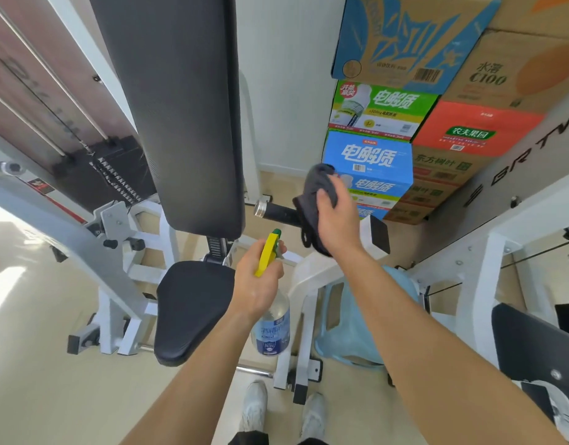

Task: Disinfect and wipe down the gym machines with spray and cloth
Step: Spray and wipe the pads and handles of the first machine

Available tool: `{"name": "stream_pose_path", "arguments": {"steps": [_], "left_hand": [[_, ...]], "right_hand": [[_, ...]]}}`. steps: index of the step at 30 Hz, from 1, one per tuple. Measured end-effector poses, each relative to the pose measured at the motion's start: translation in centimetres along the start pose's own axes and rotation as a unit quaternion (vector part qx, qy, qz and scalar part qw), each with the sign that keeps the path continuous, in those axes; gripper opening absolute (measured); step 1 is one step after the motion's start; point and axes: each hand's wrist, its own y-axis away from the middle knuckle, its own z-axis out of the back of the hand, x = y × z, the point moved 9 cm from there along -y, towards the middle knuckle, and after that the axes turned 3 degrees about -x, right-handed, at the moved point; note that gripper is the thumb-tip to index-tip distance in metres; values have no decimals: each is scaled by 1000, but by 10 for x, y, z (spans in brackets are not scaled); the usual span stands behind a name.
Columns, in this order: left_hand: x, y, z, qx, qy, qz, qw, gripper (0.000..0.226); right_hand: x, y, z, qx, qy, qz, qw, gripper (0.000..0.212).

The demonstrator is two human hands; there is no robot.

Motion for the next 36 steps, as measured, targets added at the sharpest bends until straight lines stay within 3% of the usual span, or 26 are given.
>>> {"name": "stream_pose_path", "arguments": {"steps": [2, 4, 6, 9, 12, 16, 19, 22, 26, 30, 34, 36], "left_hand": [[-1, 0, 6, -16, 7, -10, 1000, 39], [-3, -2, 12, -30, 12, -20, 999, 42], [-4, -4, 18, -34, 18, -26, 999, 41], [-5, -7, 24, -26, 20, -29, 999, 41], [-8, -10, 23, -25, 11, -26, 999, 40], [-16, -12, 22, -35, 33, -23, 999, 37], [-20, -12, 25, -47, 54, -33, 997, 32], [-14, -15, 40, -74, 82, -11, 994, 31], [-16, -20, 49, -44, 61, -19, 997, 36], [-19, -18, 47, -33, 49, -28, 998, 39], [-20, -15, 49, -29, 79, -21, 996, 40], [-23, -13, 48, -21, 79, -23, 996, 39]], "right_hand": [[18, 1, -41, 98, 105, 86, 986, 40], [25, 9, -81, 181, 225, 177, 941, 42], [21, 14, -95, 192, 324, 244, 894, 42], [-1, 11, -67, 169, 381, 253, 873, 43], [-38, -2, -23, 167, 438, 208, 858, 38], [-31, -3, -20, 205, 411, 174, 871, 36], [20, 20, -79, 250, 328, 229, 882, 41], [43, 26, -116, 267, 256, 227, 901, 41], [27, 23, -101, 267, 317, 263, 871, 44], [-18, 8, -54, 256, 373, 209, 867, 46], [-43, -1, -20, 297, 440, 184, 828, 56], [-42, -9, -13, 310, 437, 162, 829, 65]]}}
